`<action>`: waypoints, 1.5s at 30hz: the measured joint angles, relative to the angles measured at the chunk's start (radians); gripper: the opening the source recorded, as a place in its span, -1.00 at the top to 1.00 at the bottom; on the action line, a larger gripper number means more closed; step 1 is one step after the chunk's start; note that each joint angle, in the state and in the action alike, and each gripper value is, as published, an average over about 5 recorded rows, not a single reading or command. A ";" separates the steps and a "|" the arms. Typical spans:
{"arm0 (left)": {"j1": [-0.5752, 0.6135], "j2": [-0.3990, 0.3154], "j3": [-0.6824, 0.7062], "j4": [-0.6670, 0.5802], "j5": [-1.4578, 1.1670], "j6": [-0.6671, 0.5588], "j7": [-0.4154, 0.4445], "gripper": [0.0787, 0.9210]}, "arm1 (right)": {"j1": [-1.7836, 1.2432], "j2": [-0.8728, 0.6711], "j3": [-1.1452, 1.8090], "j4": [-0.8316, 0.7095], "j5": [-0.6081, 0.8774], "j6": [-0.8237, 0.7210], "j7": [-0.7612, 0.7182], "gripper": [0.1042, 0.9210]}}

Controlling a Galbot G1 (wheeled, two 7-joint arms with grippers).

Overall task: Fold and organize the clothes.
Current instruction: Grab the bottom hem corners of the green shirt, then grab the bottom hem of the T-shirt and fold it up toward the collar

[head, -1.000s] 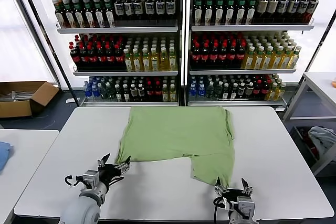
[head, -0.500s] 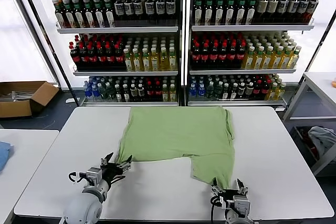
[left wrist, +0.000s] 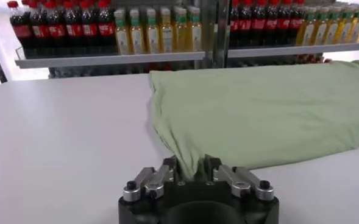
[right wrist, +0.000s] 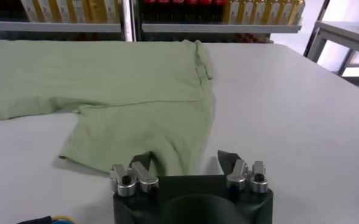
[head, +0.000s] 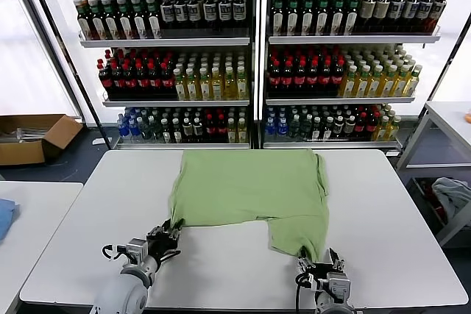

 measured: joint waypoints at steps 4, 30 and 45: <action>0.005 -0.003 -0.001 -0.004 0.001 0.003 0.000 0.79 | 0.000 0.001 -0.001 -0.001 0.001 0.002 -0.004 0.07; 0.020 -0.038 -0.016 -0.044 -0.001 -0.057 0.007 0.98 | 0.023 0.002 0.026 0.078 -0.018 0.040 -0.064 0.98; -0.068 -0.031 -0.009 -0.031 -0.059 -0.138 -0.018 0.98 | 0.168 -0.028 0.053 0.032 -0.036 0.113 -0.107 0.98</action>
